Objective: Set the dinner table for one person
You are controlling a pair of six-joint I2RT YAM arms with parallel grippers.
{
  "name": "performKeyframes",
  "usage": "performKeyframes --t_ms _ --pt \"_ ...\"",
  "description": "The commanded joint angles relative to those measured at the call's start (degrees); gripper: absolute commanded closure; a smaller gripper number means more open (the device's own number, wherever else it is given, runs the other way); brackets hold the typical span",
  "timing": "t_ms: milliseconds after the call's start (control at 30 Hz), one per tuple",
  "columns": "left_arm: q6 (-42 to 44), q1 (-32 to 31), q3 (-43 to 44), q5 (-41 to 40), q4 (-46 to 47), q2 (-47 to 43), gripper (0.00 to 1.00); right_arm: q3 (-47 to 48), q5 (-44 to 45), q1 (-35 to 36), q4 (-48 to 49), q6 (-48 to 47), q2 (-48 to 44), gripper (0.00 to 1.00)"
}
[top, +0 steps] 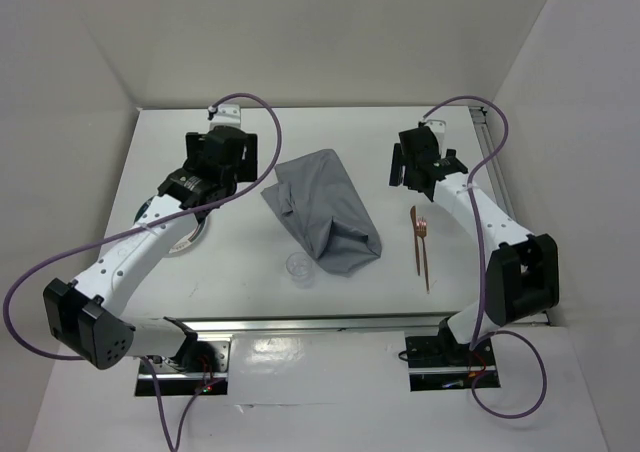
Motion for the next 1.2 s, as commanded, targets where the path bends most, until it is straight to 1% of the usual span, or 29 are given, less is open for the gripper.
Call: performKeyframes --t_ms 0,67,167,233,267,300,333,400,467,533,567,633,667,700,733,767,800,833,867,933,1000,1033,1100,1167 --pt "-2.3 0.0 0.8 4.7 -1.3 -0.6 0.00 1.7 -0.3 -0.1 -0.5 2.0 -2.9 0.00" --pt "-3.8 0.0 0.1 4.7 -1.3 -1.1 0.00 1.7 -1.1 -0.1 0.0 2.0 -3.4 0.00" --pt "-8.3 0.0 1.5 8.2 -3.2 -1.1 0.01 1.7 -3.5 -0.1 1.3 1.2 -4.0 0.00" --pt "-10.9 0.0 3.7 12.0 -5.3 1.8 0.03 2.2 -5.5 -0.1 0.7 1.2 -4.0 0.00" --pt "-11.8 0.0 4.6 13.5 -7.9 3.0 0.03 3.3 -6.2 -0.1 -0.7 1.2 -3.4 0.00" --pt "-11.8 0.0 5.3 15.1 -8.9 4.1 0.01 3.3 -7.0 -0.1 -1.4 1.2 -2.7 0.00" --pt "-12.3 0.0 6.3 18.7 -9.6 6.6 0.01 4.1 -8.6 -0.1 -1.5 1.2 -2.7 0.00" --pt "-12.9 0.0 7.2 21.5 -12.0 9.1 0.00 4.8 -10.6 -0.1 -2.6 0.7 -2.2 0.00" --pt "-12.9 0.0 7.2 27.6 -12.1 12.6 0.00 3.8 -15.2 -0.1 -2.6 -0.1 -2.2 0.00" --pt "-12.9 0.6 7.2 32.6 -11.3 15.3 0.06 1.9 -21.3 -0.1 0.6 -0.1 -3.5 0.00" --pt "-12.9 0.6 7.8 37.0 -10.8 16.8 0.09 0.2 -29.8 -0.1 2.3 -1.7 -4.4 0.00" --pt "-13.4 1.1 8.4 40.1 -10.7 21.4 0.18 -1.0 -37.5 -0.1 5.7 -2.2 -5.0 0.00" --pt "-14.3 1.1 9.2 41.2 -10.0 23.1 0.22 -1.0 -41.2 -0.1 6.5 -1.6 -5.0 0.08" --pt "-14.9 1.8 10.5 42.6 -10.0 24.8 0.25 -0.4 -45.7 1.3 6.5 -0.8 -3.0 0.12" --pt "-15.4 2.5 11.3 42.7 -10.0 27.7 0.25 0.6 -46.4 2.2 5.4 0.0 -1.8 0.13" --pt "-16.5 2.5 11.3 42.7 -10.0 28.6 0.26 1.8 -46.4 3.3 4.4 1.7 -0.5 0.15" --pt "-17.1 3.4 11.3 42.7 -9.3 29.2 0.24 3.3 -46.4 5.7 3.6 3.0 0.5 0.23" --pt "-17.1 4.6 10.7 43.5 -8.4 29.2 0.22 3.3 -46.4 6.9 3.6 4.4 1.1 0.23" --pt "-18.5 5.4 9.9 44.6 -7.4 29.7 0.15 2.8 -46.4 7.8 4.2 7.8 1.1 0.25" --pt "-19.1 7.7 7.8 48.6 -4.2 30.5 0.12 -0.9 -47.0 10.8 8.2 11.3 0.5 0.25" --pt "-19.1 8.3 7.0 51.6 -2.3 32.7 0.10 -3.6 -47.0 12.8 11.0 16.5 -0.3 0.25" --pt "-19.1 9.1 7.0 52.1 -1.7 33.7 0.09 -5.6 -46.2 14.7 13.2 18.1 -0.3 0.26" --pt "-19.7 9.8 7.8 53.2 -1.2 35.6 0.09 -6.8 -44.4 16.6 14.5 22.3 -0.3 0.26" --pt "-19.7 9.8 7.8 53.2 -0.4 36.9 0.09 -7.5 -42.3 19.4 15.2 24.4 0.9 0.26"
